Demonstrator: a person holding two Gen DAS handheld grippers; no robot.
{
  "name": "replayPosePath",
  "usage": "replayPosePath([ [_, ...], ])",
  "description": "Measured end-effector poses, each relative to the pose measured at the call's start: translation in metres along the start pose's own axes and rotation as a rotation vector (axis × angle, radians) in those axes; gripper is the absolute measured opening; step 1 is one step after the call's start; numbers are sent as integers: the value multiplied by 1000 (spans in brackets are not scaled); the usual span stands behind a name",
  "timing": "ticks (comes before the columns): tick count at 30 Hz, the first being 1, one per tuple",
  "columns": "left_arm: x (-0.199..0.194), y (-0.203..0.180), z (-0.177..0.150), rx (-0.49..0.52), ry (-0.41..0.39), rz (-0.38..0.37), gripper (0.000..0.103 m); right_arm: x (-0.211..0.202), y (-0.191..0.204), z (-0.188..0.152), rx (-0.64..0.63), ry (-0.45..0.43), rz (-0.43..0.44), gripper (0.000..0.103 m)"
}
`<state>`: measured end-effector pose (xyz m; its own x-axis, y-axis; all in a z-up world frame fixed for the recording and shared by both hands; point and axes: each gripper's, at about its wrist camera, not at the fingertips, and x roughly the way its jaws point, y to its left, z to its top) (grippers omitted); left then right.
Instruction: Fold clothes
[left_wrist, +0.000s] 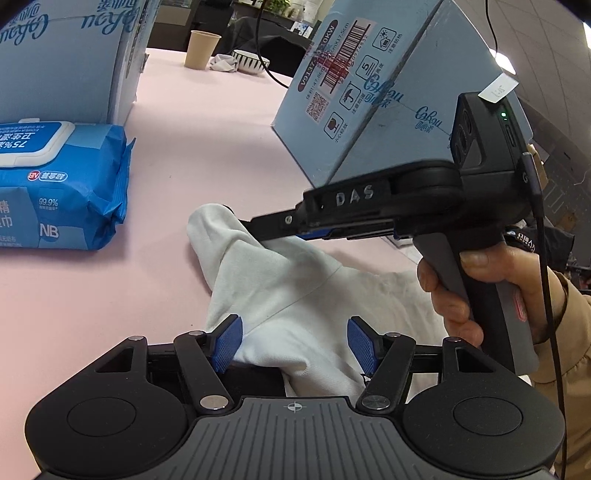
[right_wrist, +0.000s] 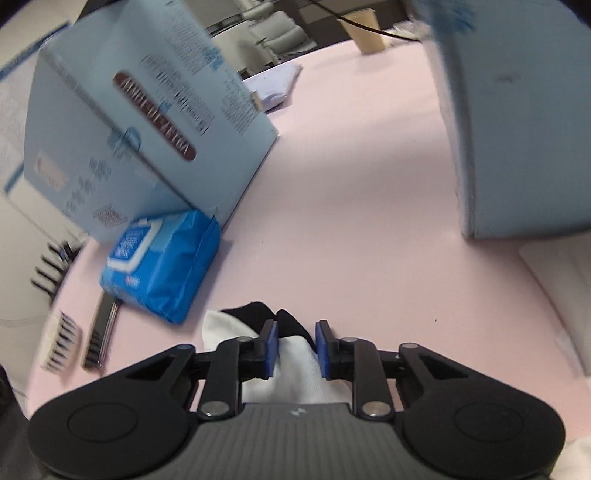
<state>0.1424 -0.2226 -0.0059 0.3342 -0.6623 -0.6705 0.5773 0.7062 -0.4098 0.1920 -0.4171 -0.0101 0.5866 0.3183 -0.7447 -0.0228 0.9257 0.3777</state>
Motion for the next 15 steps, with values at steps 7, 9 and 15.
replayPosePath([
  [7,-1,-2,-1,1,-3,-1,66,-41,-12,-6,-22,-226,16,6],
  [9,0,-3,0,3,-3,-5,66,-55,-11,-11,-70,-276,-11,6],
  [15,1,6,20,-129,-23,-104,66,-53,-19,-17,-138,-295,-114,6],
])
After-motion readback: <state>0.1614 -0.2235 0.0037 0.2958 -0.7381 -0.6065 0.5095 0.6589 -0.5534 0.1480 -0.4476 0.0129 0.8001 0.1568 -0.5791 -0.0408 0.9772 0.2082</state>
